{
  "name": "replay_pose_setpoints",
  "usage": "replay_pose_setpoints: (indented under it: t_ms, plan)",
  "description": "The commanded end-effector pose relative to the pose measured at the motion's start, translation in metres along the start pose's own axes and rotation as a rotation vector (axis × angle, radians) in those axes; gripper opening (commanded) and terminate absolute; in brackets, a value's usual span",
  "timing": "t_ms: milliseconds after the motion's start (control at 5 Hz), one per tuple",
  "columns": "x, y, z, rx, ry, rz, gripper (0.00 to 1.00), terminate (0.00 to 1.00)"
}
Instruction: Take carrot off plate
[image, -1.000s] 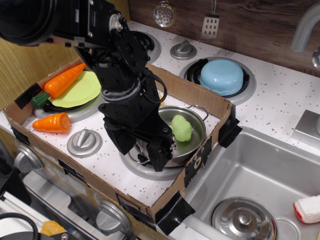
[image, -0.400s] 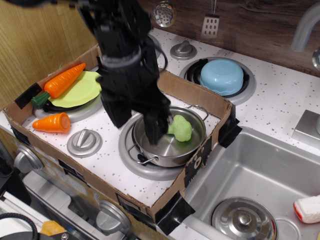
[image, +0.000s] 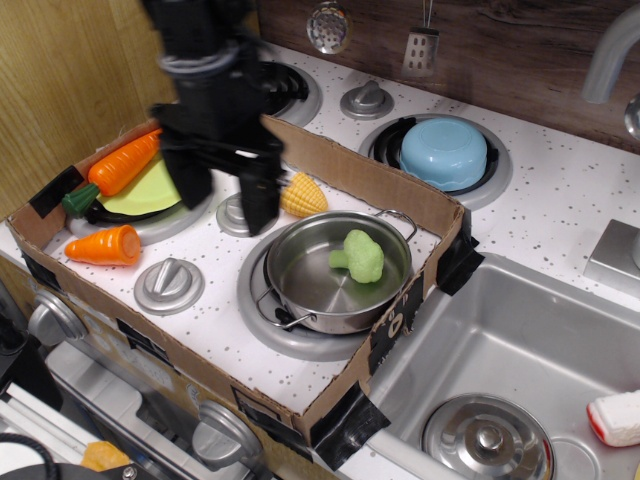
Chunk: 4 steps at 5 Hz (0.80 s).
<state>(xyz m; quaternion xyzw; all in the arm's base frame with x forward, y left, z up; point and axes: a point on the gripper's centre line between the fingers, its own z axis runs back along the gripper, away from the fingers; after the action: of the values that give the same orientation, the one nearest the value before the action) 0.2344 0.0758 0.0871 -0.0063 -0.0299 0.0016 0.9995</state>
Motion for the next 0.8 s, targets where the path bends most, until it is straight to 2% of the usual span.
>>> replay_pose_setpoints:
  t_ms: [0,200,600]
  plan:
    - [0.015,0.064,-0.012,0.155,-0.082,-0.056,1.0,0.0]
    - [0.026,0.087,-0.015,0.249,-0.104,-0.106,1.0,0.0]
    - [0.035,0.101,0.001,0.357,-0.083,-0.122,1.0,0.0]
